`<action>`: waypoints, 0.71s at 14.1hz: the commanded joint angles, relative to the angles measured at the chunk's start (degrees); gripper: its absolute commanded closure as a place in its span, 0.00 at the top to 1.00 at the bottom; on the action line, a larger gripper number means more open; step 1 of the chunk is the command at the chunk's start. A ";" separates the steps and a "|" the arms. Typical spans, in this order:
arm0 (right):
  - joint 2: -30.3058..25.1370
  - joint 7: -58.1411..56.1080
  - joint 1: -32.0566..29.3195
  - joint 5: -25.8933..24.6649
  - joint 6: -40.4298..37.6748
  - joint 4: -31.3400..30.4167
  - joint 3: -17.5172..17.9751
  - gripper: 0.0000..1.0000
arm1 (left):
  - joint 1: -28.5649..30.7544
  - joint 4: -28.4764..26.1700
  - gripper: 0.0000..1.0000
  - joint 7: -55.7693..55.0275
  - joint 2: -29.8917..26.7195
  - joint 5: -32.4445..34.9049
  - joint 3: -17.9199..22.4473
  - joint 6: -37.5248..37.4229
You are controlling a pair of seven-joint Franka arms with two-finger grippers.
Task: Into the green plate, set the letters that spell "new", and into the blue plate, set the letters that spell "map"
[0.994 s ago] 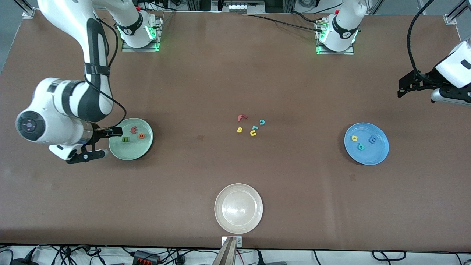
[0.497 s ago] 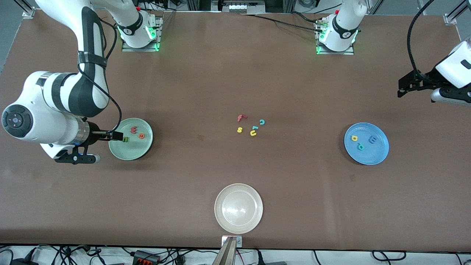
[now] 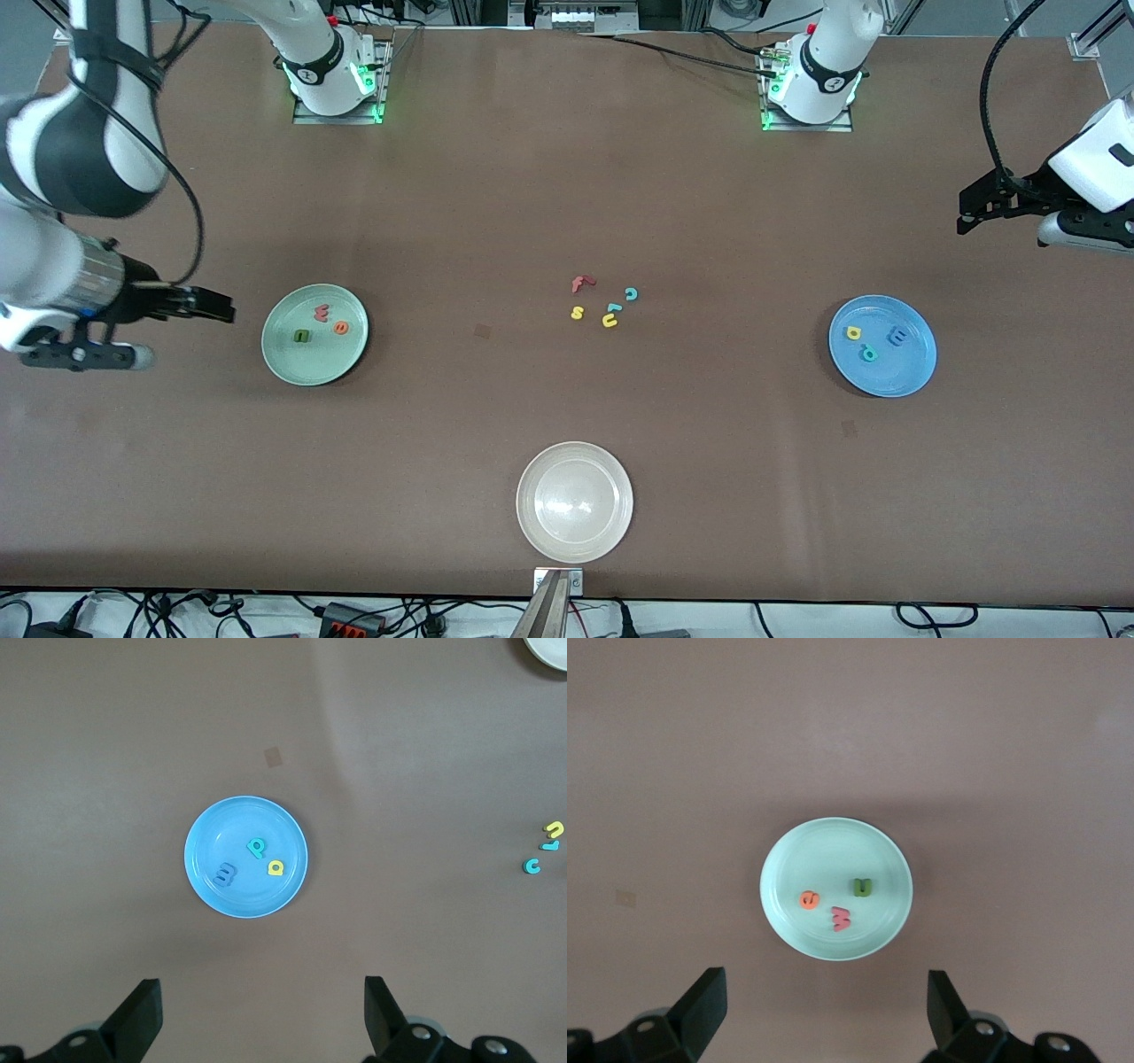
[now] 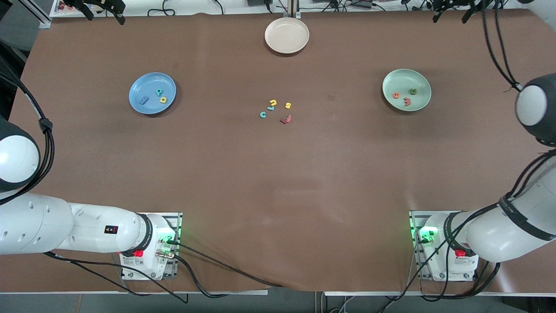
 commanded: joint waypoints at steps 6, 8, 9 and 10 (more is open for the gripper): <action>-10.73 2.39 -22.26 -4.85 -2.42 -0.72 17.25 1.00 | -0.62 -0.71 1.00 -0.32 -0.98 -1.16 0.67 -0.16; -11.18 0.72 -22.18 -7.50 -2.33 -0.64 17.08 1.00 | -0.62 -0.71 1.00 -0.32 -0.98 -1.16 0.67 -0.16; -11.01 0.19 -22.27 -7.50 -2.24 -0.64 17.08 1.00 | -0.62 -0.71 1.00 -0.32 -0.98 -1.16 0.67 -0.16; -11.01 -0.68 -22.35 -7.68 -2.24 -0.64 16.99 1.00 | -0.62 -0.71 1.00 -0.41 -0.98 -1.16 0.67 -0.16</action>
